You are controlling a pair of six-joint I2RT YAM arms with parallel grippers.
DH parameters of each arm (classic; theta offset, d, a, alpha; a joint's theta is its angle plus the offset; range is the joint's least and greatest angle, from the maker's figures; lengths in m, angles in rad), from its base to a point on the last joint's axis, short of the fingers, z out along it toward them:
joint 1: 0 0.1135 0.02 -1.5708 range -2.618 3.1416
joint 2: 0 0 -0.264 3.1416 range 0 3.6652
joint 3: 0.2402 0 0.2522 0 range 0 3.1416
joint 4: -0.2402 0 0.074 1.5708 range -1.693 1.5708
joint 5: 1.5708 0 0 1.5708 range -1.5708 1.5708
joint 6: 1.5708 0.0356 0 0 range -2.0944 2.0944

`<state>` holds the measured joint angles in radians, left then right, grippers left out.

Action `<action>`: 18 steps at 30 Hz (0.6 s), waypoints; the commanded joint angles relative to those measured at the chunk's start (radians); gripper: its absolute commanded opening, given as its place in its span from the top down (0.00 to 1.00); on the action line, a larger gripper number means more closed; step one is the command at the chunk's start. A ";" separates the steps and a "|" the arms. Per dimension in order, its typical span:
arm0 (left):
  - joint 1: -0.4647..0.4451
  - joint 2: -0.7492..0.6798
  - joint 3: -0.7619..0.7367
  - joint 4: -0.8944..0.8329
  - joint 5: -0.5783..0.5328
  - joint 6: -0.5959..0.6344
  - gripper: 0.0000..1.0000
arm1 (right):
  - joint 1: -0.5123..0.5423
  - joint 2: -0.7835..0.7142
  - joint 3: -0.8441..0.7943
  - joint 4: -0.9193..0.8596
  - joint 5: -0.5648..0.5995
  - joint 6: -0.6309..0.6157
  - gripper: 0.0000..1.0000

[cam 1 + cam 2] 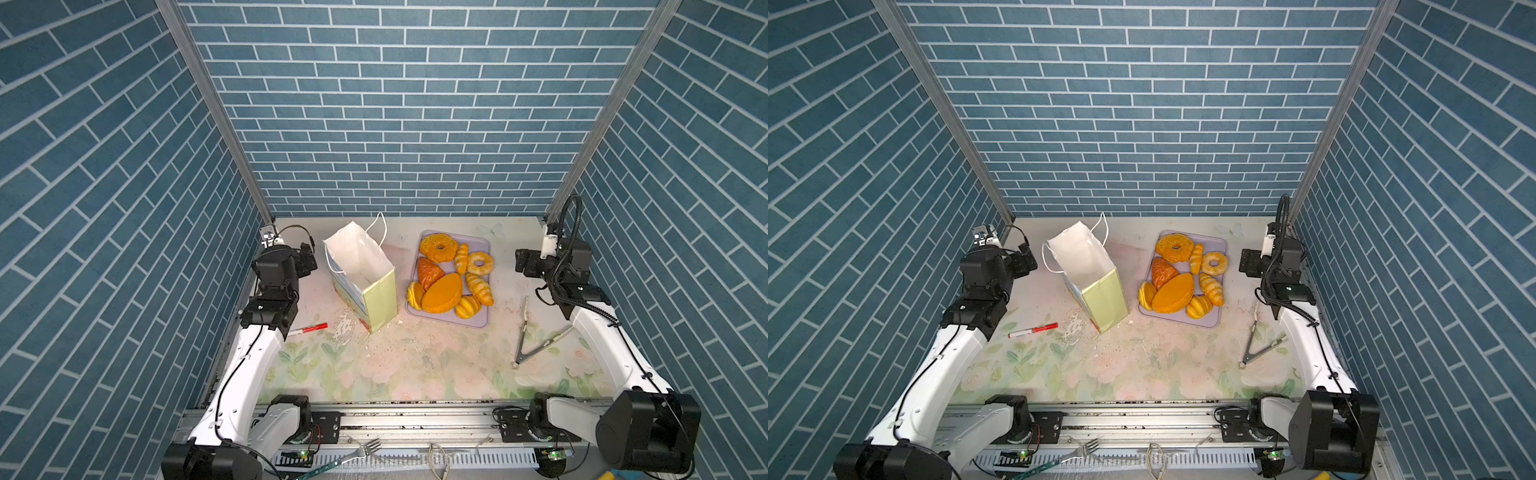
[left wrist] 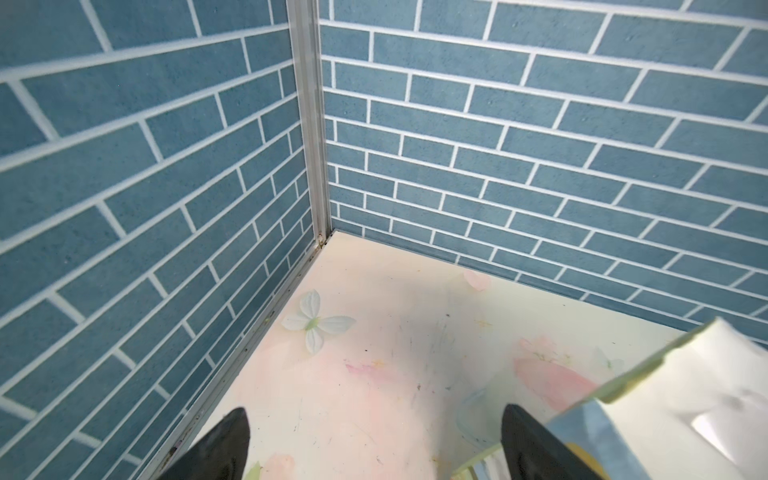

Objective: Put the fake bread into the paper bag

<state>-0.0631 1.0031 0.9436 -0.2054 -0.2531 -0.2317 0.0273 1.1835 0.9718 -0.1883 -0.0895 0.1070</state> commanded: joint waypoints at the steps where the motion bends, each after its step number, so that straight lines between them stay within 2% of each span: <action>1: 0.005 0.009 0.094 -0.205 0.125 -0.028 0.08 | 0.048 0.019 0.098 -0.169 -0.112 -0.019 0.13; 6: -0.020 0.041 0.252 -0.362 0.190 0.009 0.11 | 0.165 0.088 0.254 -0.266 -0.167 -0.059 0.15; 10: -0.054 0.037 0.321 -0.436 0.220 -0.010 0.11 | 0.266 0.169 0.385 -0.333 -0.176 -0.084 0.16; 18: -0.164 0.056 0.445 -0.537 0.206 -0.046 0.12 | 0.455 0.347 0.632 -0.400 -0.287 -0.081 0.23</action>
<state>-0.2005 1.0477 1.3415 -0.6765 -0.0555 -0.2573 0.4267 1.4872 1.5219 -0.5289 -0.3023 0.0608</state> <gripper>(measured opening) 0.876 0.773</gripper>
